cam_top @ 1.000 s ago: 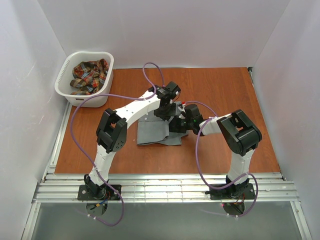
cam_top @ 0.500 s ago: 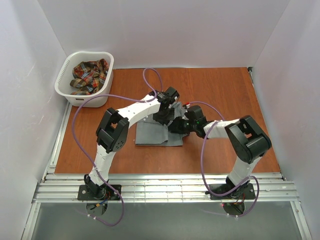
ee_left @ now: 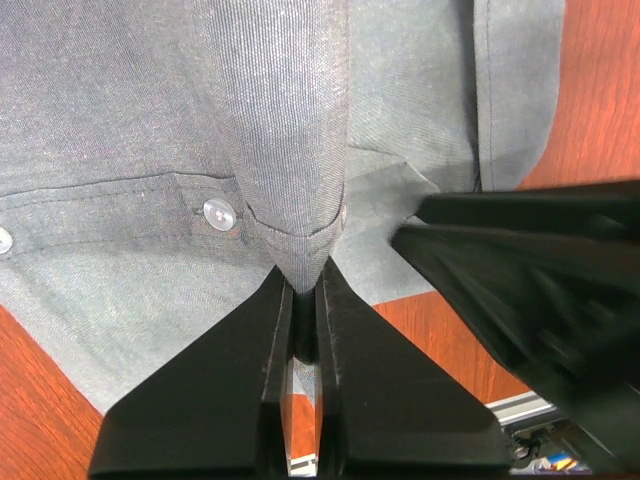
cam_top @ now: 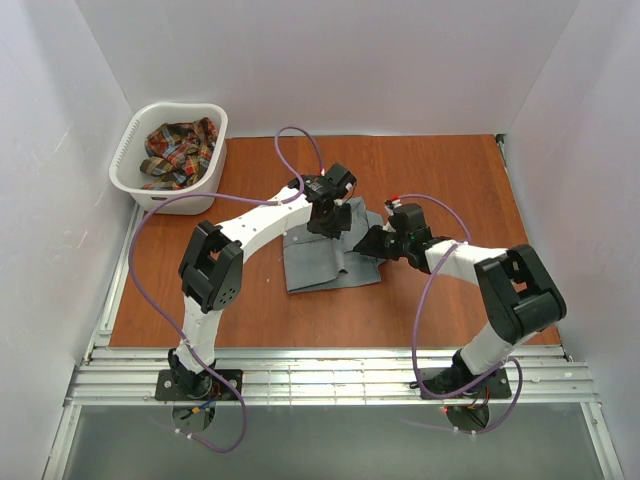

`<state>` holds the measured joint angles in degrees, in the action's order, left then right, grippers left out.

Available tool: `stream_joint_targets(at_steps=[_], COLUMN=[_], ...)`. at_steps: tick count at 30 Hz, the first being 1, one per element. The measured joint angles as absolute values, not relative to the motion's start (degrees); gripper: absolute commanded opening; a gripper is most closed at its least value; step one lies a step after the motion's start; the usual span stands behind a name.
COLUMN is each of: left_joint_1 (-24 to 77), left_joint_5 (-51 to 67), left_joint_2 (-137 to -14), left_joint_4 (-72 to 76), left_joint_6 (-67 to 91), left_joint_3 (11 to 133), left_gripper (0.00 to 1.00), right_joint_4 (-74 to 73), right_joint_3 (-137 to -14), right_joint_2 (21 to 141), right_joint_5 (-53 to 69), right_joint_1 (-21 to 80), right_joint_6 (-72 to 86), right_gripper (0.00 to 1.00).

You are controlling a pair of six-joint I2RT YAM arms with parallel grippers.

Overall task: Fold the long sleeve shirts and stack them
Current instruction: Fold the shirt

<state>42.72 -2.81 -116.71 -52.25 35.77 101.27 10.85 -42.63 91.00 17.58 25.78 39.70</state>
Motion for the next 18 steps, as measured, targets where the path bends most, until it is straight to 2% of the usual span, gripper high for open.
stream_joint_targets(at_steps=[4, 13, 18], left_joint_1=[42.7, 42.7, 43.0], left_joint_5=[-1.9, 0.7, 1.2], left_joint_2=[-116.9, -119.7, -122.4], left_joint_4=[-52.1, -51.1, -50.5], left_joint_6=[35.4, 35.1, 35.5], left_joint_3=[101.3, 102.0, 102.2], left_gripper=[0.03, 0.05, 0.13], right_joint_4=[10.4, 17.2, 19.2], right_joint_3=[-42.6, -42.4, -41.5], right_joint_2=[95.8, 100.6, 100.7], right_joint_5=[18.6, 22.0, 22.2], right_joint_1=[25.8, 25.8, 25.8], right_joint_6=[39.6, 42.0, 42.3], right_gripper=[0.19, 0.17, 0.18])
